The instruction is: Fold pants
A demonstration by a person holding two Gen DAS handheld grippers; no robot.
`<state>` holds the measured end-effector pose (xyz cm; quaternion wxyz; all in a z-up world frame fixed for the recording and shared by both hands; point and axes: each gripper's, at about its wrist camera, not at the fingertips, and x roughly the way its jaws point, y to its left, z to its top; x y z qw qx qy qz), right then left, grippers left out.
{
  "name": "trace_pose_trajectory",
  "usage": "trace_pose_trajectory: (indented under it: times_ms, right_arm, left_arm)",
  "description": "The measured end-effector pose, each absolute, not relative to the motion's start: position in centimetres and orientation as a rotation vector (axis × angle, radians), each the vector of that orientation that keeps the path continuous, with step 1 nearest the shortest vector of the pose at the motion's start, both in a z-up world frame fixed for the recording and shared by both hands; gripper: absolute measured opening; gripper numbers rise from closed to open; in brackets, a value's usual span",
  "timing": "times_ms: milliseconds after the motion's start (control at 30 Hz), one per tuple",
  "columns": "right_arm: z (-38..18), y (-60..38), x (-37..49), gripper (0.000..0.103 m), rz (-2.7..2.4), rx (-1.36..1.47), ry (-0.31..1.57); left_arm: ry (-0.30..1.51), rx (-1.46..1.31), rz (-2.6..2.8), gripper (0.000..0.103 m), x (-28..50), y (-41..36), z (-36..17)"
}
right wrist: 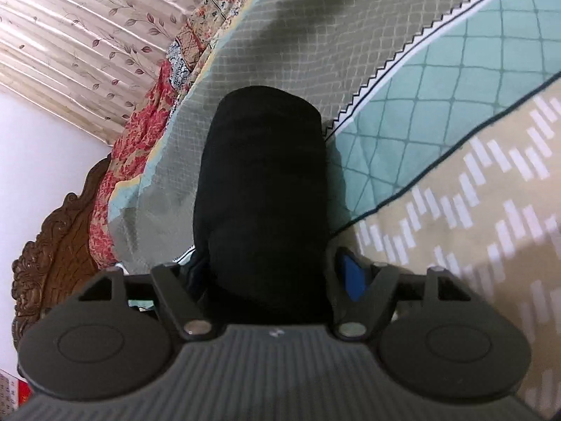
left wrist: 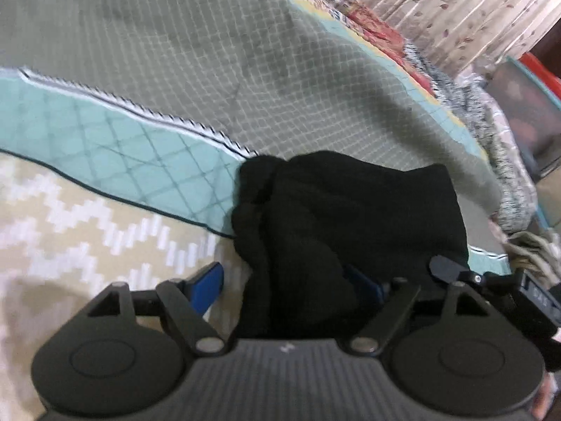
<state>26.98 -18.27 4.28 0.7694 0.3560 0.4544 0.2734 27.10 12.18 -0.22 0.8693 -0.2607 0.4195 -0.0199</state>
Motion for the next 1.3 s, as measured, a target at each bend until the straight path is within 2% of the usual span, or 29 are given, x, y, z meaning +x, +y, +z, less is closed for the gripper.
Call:
trace_pose_trajectory:
  times_ms: [200, 367, 467, 767, 900, 1000, 1167, 1300]
  right_arm:
    - [8.7, -20.3, 21.4, 0.077, 0.478, 0.653, 0.861]
    - [10.3, -19.9, 13.7, 0.077, 0.433, 0.472, 0.838]
    - [9.9, -19.8, 9.2, 0.077, 0.41, 0.381, 0.843]
    - [9.3, -19.6, 0.0, 0.077, 0.365, 0.28, 0.86]
    - [9.7, -19.8, -2.4, 0.081, 0.361, 0.254, 0.838]
    - [10.0, -19.8, -3.8, 0.082, 0.366, 0.236, 0.818]
    - [10.2, -20.1, -5.9, 0.083, 0.377, 0.228, 0.793]
    - [10.5, -20.4, -7.0, 0.083, 0.374, 0.235, 0.77]
  left_arm:
    - [0.789, -0.379, 0.08, 0.077, 19.4, 10.4, 6.0]
    - [0.806, -0.102, 0.121, 0.079, 12.0, 5.3, 7.8]
    - [0.829, -0.04, 0.143, 0.081, 8.7, 2.8, 8.3]
    - [0.83, -0.038, 0.164, 0.09, 0.4, -1.2, 9.6]
    - [0.818, -0.048, 0.177, 0.091, -1.8, -1.8, 9.9]
    - [0.807, -0.047, 0.188, 0.095, -3.3, -2.1, 10.1]
    - [0.796, -0.046, 0.197, 0.096, -5.4, -2.6, 10.3]
    - [0.78, -0.029, 0.21, 0.102, -6.9, -3.2, 10.6]
